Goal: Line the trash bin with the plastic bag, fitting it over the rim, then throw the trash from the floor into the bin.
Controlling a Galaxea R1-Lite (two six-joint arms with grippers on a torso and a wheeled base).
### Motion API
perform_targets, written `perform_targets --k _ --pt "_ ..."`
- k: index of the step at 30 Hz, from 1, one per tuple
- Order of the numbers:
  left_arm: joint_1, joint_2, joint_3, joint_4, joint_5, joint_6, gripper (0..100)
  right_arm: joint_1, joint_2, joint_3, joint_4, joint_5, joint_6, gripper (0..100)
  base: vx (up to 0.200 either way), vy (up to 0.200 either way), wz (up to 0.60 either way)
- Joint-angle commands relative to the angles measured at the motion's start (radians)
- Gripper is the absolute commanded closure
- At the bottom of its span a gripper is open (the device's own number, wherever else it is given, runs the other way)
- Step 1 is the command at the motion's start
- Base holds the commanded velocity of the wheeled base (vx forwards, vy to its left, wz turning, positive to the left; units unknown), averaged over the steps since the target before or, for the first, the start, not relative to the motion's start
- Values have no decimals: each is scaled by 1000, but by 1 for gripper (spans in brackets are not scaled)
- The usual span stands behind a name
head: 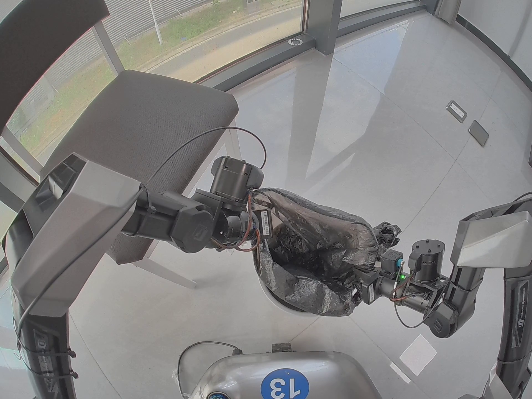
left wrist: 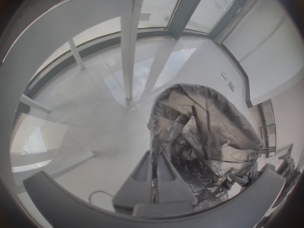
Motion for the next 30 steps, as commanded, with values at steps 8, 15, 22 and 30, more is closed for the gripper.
perform_targets --k 8,15,22,30 --pt "-27 52 -62 1 0 -8 100 -51 26 -41 6 1 10 100 0 0 0" --pt "-40 47 -62 2 6 -23 100 -51 26 -46 -2 1 37 0 0 0 0" --pt "-51 46 -54 10 9 -34 100 -56 -29 8 -3 1 30 0 0 0 0" --pt "-19 63 -19 2 14 -31 100 -51 -144 72 -3 3 20 0 0 0 0"
